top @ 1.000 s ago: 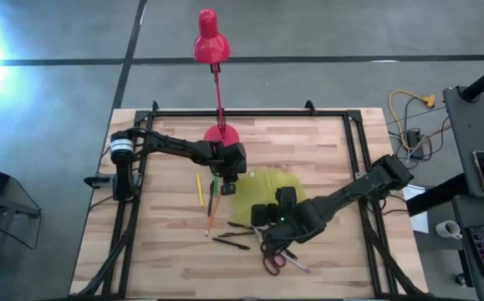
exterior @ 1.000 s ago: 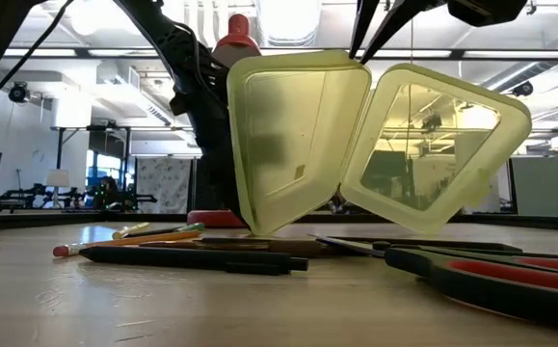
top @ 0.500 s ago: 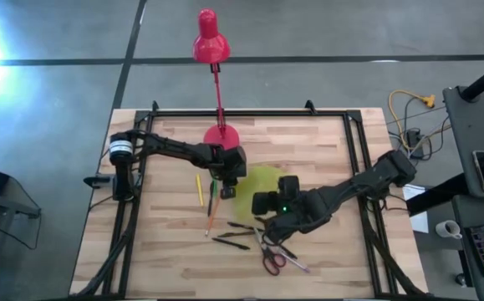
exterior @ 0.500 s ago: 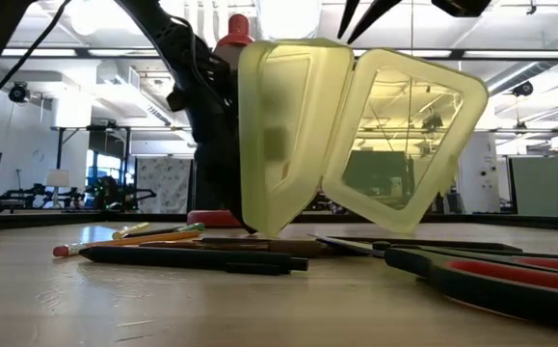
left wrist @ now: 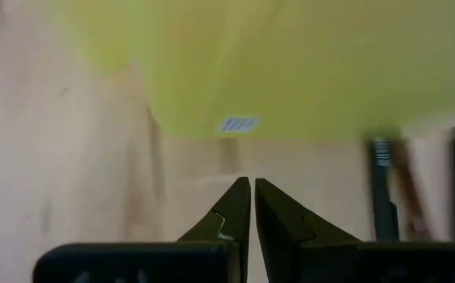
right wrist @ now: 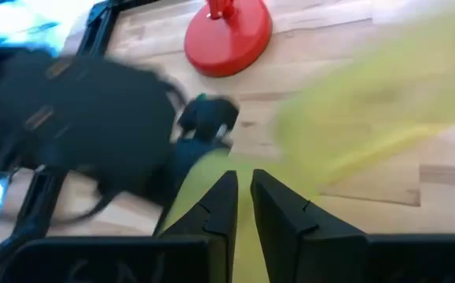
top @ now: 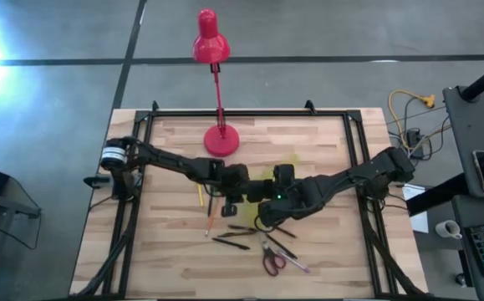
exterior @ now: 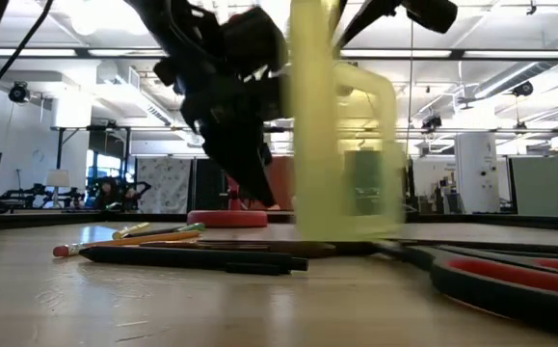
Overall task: Pick & place school supplies into a supply box
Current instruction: Prepare the yellow supply box
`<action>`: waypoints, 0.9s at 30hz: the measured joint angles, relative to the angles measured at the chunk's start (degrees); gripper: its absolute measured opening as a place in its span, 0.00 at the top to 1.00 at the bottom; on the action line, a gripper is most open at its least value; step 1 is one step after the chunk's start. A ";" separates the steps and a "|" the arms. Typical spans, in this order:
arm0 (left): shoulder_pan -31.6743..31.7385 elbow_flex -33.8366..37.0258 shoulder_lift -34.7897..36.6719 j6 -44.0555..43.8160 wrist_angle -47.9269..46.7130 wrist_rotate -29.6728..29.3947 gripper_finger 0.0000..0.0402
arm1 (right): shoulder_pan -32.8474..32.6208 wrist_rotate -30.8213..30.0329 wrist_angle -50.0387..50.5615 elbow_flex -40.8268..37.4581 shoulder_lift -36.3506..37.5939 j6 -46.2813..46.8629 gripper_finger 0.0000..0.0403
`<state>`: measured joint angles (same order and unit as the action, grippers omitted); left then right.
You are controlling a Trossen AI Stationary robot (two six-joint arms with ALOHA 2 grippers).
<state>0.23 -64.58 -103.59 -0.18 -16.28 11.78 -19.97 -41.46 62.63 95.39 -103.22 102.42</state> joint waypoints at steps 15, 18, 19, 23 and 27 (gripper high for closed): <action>-1.88 0.14 0.57 -3.66 0.20 -1.28 0.99 | 2.80 1.27 -1.55 -0.13 -0.15 -8.10 0.90; -1.88 0.14 0.57 -3.68 0.13 -1.26 0.99 | 2.82 1.39 -1.57 -0.13 -0.15 -8.10 0.90; -1.88 0.14 0.57 -3.68 0.09 -1.26 0.99 | 2.82 1.42 -1.56 -0.13 -0.15 -8.06 0.90; -1.82 0.12 0.57 -3.68 -0.14 -1.26 0.99 | 2.44 1.60 -1.56 -0.13 -0.12 -7.94 0.90; -1.80 0.12 0.57 -3.66 -0.28 -1.31 0.99 | 2.12 2.35 -0.98 -0.13 0.33 -8.12 0.90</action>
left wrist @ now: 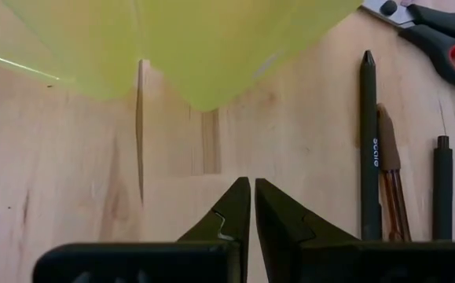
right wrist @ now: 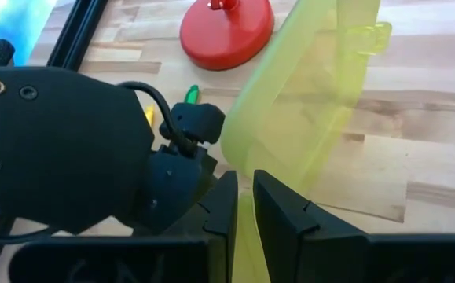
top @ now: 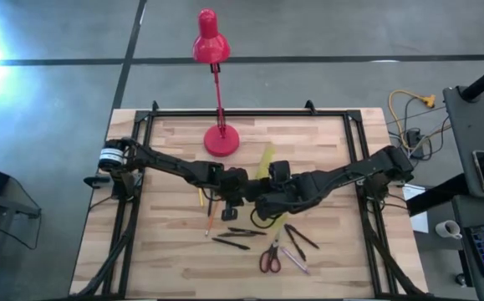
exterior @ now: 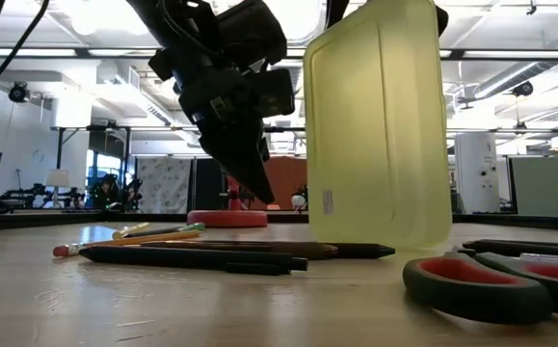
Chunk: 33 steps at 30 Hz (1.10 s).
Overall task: Pick & place school supplies into a supply box
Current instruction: Prepare the yellow supply box
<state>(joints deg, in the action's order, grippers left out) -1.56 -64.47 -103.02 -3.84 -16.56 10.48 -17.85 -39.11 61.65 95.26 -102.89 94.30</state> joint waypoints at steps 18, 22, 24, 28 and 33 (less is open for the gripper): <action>0.00 0.02 0.00 0.02 -0.18 -0.08 0.99 | -1.79 6.55 4.50 0.11 3.65 -2.37 0.80; 0.02 0.02 0.00 -1.00 -0.47 -0.11 0.99 | -2.52 6.73 4.81 0.09 5.27 -2.45 0.71; 0.02 0.02 0.00 -1.31 -0.52 -0.11 0.99 | -2.86 6.73 5.96 0.09 6.31 -2.43 0.67; 0.02 0.04 0.00 -1.44 -0.59 -0.13 0.99 | -3.19 6.71 8.96 0.09 7.61 -2.40 0.59; 0.00 0.07 0.12 -2.75 -0.72 -0.14 0.99 | -3.26 10.20 9.64 -1.42 8.69 -2.87 0.54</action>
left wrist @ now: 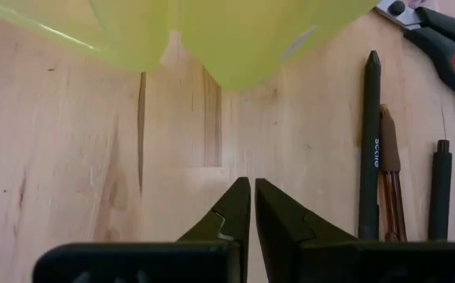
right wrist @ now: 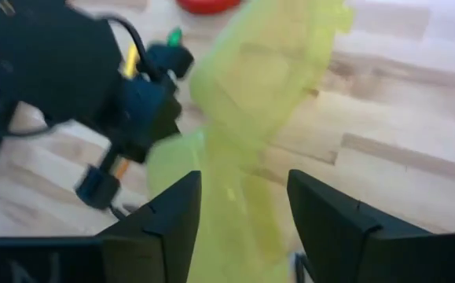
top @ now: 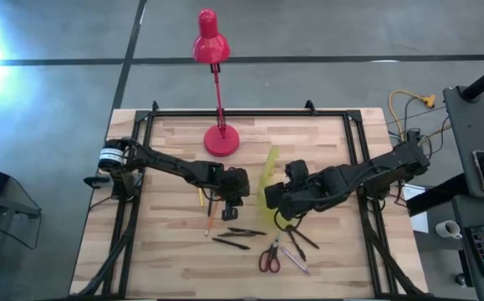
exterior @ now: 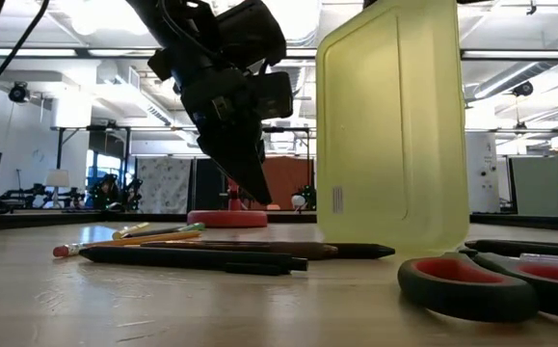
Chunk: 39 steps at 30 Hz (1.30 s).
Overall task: Pick & place school supplies into a supply box
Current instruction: Prepare the yellow supply box
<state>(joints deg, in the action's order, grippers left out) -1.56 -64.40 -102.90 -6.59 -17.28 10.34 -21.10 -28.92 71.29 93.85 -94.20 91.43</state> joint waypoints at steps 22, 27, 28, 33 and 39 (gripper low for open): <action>-1.68 12.39 16.72 -9.92 3.01 -4.12 0.99 | 0.05 8.36 -39.14 -32.53 21.20 -4.69 0.54; -1.86 17.81 22.51 -14.84 5.98 -5.66 0.99 | 0.16 9.55 -54.53 -41.57 23.78 -5.91 0.54; -1.88 18.96 23.76 -15.95 6.68 -6.01 0.99 | 0.16 9.87 -56.83 -42.32 24.01 -6.57 0.54; -1.88 24.02 29.52 -21.58 9.72 -6.22 0.99 | 0.15 12.83 -58.36 -43.91 23.96 -7.99 0.54; -1.86 27.82 34.19 -26.33 10.82 -6.35 0.99 | 0.15 15.17 -58.13 -43.65 23.96 -11.27 0.54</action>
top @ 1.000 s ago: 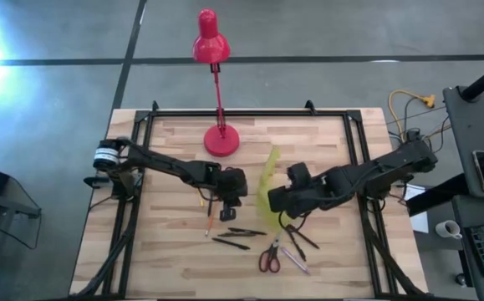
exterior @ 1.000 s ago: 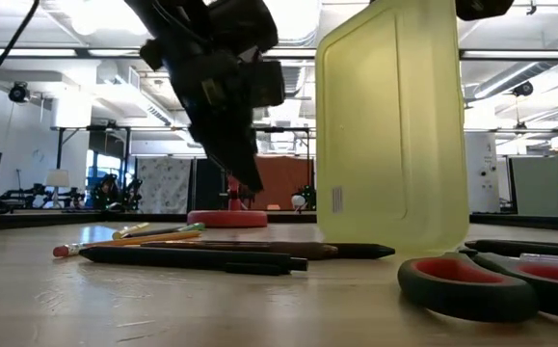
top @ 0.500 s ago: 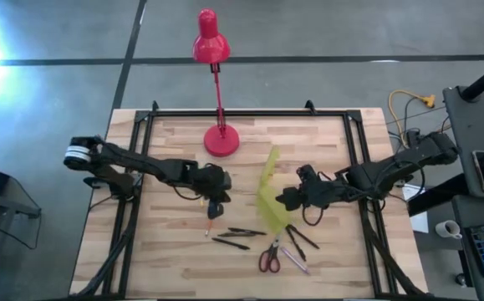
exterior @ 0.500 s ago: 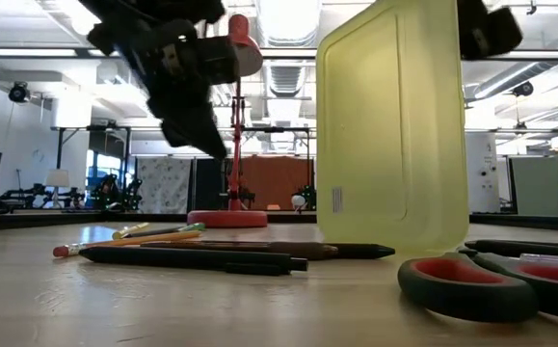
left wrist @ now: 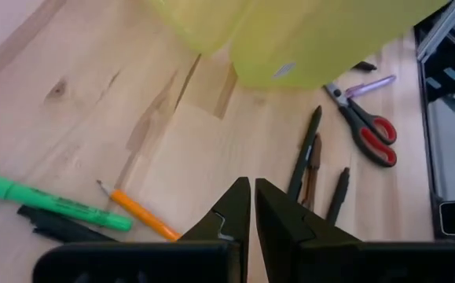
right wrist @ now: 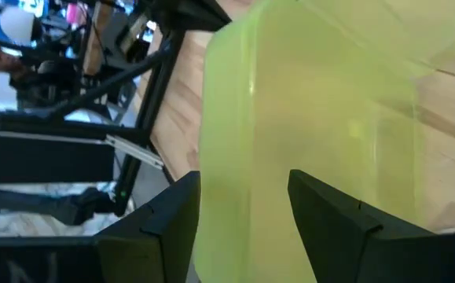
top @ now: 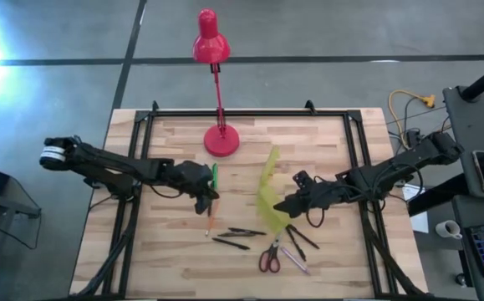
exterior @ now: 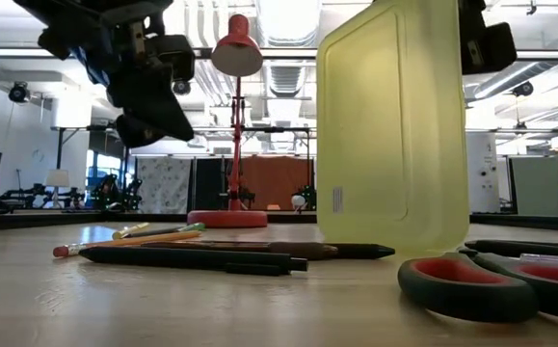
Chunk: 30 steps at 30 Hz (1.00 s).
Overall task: Pick & place school supplies into a supply box
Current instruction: Prepare the yellow supply box
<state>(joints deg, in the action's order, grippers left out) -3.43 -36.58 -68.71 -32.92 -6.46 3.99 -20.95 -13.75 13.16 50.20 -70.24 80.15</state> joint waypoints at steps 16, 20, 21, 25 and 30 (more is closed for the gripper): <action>0.00 0.07 0.24 -2.39 -0.09 0.02 0.99 | 0.55 2.52 -0.41 1.02 -0.80 -4.74 0.79; -0.04 0.06 0.22 -2.44 -0.11 0.04 0.99 | 0.86 3.40 -0.90 1.03 -1.69 -4.25 0.84; -0.04 0.04 0.21 -2.44 -0.11 0.04 0.99 | 0.90 3.60 -1.41 1.07 -1.91 -4.23 0.84; -0.04 0.03 0.18 -2.44 -0.14 0.04 0.99 | 0.90 3.75 -2.25 1.02 -1.97 -5.97 0.87; -0.04 0.16 0.18 -2.44 -0.19 0.04 0.99 | 0.90 2.28 -1.93 1.19 -2.03 -10.56 0.95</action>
<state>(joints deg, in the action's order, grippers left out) -3.46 -36.42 -68.53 -35.35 -6.65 4.03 -20.05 -11.46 11.23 51.38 -72.27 69.59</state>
